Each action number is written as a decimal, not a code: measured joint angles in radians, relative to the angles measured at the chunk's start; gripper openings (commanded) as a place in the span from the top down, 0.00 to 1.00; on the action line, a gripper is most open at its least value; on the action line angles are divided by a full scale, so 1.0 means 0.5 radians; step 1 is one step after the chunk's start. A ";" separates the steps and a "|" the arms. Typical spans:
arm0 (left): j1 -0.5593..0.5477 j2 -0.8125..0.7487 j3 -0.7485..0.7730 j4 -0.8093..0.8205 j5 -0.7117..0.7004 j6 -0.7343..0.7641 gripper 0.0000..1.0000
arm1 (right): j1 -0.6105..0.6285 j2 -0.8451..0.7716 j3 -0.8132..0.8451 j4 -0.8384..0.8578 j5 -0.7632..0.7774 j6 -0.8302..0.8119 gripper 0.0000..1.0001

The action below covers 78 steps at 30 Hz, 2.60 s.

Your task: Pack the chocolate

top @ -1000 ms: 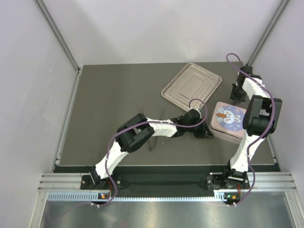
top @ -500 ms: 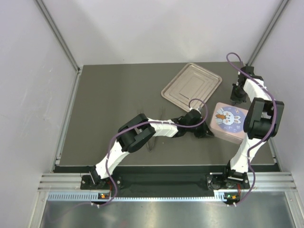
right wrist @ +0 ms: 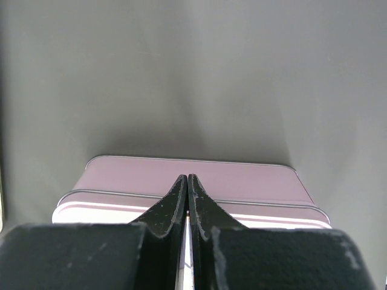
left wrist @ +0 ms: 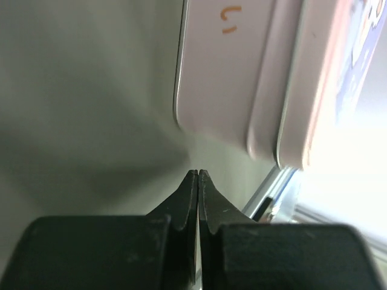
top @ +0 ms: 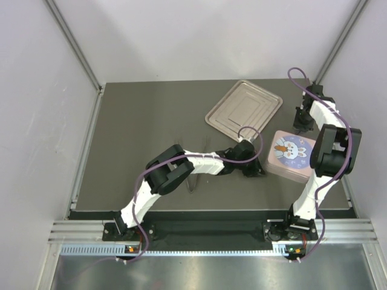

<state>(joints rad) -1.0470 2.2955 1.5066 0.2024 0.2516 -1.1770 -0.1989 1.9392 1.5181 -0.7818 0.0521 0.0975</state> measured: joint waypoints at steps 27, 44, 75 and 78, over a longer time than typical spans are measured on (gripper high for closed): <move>-0.008 -0.024 0.574 -0.366 -0.163 0.484 1.00 | -0.001 -0.017 -0.172 0.081 0.016 0.025 0.99; -0.054 -0.105 0.321 -0.311 -0.220 0.568 1.00 | -0.004 -0.411 -0.115 0.111 0.117 0.271 0.71; 0.220 0.051 0.740 -0.527 0.189 0.851 0.82 | -0.571 -1.115 -1.097 0.190 -0.175 0.439 0.37; 0.226 0.156 0.772 -0.517 0.228 0.851 0.82 | -0.636 -1.164 -1.197 0.248 -0.272 0.443 0.36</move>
<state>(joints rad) -0.9340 2.3737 1.8927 -0.0563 0.3656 -0.7517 -0.5167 1.3575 0.9195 -0.6579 -0.0837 0.3187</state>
